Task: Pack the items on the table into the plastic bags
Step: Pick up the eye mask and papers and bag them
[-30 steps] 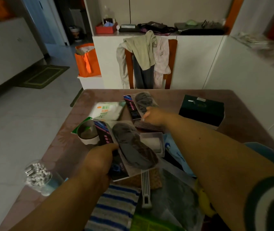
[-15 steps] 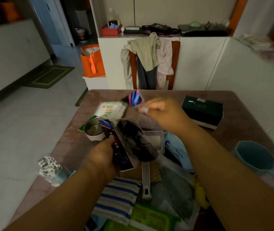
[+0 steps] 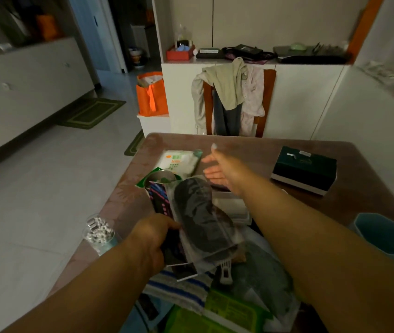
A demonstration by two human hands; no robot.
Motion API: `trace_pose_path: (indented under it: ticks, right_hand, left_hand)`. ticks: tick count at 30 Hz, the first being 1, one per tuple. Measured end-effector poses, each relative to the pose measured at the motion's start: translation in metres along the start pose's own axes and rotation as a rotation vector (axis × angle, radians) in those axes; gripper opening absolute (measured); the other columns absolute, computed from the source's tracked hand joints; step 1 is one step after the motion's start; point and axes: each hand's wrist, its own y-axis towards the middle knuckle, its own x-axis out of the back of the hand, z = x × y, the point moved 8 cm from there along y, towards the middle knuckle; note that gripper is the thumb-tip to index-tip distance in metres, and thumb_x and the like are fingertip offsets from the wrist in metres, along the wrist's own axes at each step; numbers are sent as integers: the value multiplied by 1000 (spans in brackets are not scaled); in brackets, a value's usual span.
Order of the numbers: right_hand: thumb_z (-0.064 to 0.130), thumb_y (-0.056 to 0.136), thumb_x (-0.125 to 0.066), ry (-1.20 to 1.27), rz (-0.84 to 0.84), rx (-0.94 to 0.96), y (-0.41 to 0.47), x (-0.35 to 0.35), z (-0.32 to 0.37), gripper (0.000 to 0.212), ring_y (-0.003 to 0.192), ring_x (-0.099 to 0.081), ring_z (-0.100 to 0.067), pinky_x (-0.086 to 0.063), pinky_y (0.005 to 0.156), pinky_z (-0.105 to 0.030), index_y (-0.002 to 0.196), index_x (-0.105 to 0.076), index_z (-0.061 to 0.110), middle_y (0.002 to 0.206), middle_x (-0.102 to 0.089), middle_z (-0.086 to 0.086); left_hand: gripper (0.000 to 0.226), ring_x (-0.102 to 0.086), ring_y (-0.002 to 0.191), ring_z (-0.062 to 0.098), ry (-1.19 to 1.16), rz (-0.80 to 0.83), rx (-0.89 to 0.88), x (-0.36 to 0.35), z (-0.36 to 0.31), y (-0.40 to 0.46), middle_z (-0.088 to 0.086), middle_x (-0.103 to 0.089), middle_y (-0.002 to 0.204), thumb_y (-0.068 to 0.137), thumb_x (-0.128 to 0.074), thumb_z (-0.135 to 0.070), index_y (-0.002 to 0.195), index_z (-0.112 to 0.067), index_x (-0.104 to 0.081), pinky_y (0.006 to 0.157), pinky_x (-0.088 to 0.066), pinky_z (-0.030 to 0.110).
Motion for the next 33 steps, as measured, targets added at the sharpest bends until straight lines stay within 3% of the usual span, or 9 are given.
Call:
trace_pose_path:
  ticks: [4,8,12,15,19,24,29,31,33]
  right_hand:
    - [57,96,-30,13,46,-182,26,-25,-17,59,82,-57,-19,-47,66,-29,130,-55,16,91,-57,-7]
    - [62,93,-36,-25,63,-227,58,-47,-19,64,110,-59,-26,-47,99,-38,126,-61,13,123,-61,-11]
    - [60,95,-32,11,84,-244,68,-60,-18,63,103,-61,-21,-46,88,-30,123,-59,10,119,-65,-7]
    - [55,97,-31,86,43,-138,76,-57,-10,59,86,-61,-18,-49,77,-28,123,-57,9,115,-65,-8]
    - [41,100,-37,260,-61,71,61,-35,34,45,108,-62,-23,-41,101,-36,126,-51,6,118,-65,-13]
    - [17,96,-55,521,-129,361,-14,9,92,16,65,-60,-15,-54,77,-26,87,-58,4,74,-61,-10]
    - [8,93,-55,564,-137,223,-110,35,13,19,92,-66,-25,-53,93,-38,105,-62,-4,100,-67,-17]
    - [9,90,-59,382,-198,58,-138,34,-42,23,85,-69,-21,-57,80,-34,107,-65,-5,93,-71,-14]
    - [8,83,-65,245,-203,-53,-159,24,-86,7,69,-68,-16,-56,59,-24,81,-69,2,74,-70,-7]
  left_hand:
    - [10,-58,82,39,27,-34,-22,14,5,6,20,-62,89,86,-51,6,90,2,-60,69,-51,46]
    - [12,-58,97,46,35,-18,19,18,14,11,25,-62,103,87,-50,3,91,3,-61,85,-50,57]
    - [11,-59,73,37,-36,27,39,18,22,12,20,-63,84,87,-48,3,89,1,-59,60,-50,39]
    - [13,-59,74,37,-39,13,21,20,23,18,20,-64,85,86,-49,3,94,1,-60,61,-51,39]
    - [21,-60,89,42,-34,26,31,18,29,23,23,-64,95,83,-53,2,103,2,-60,82,-52,53]
    - [26,-61,91,42,-48,96,78,9,36,11,24,-65,101,82,-48,5,106,2,-60,78,-52,50]
    - [30,-59,81,39,-73,175,78,11,41,-1,21,-61,91,75,-48,-10,101,-1,-60,69,-51,44]
    - [41,-66,89,40,-137,210,42,6,41,-2,24,-67,98,81,-53,-27,111,-1,-63,79,-55,48]
    - [40,-73,72,31,-177,243,-38,-1,37,-6,20,-73,85,91,-52,-39,106,-4,-66,63,-60,42]
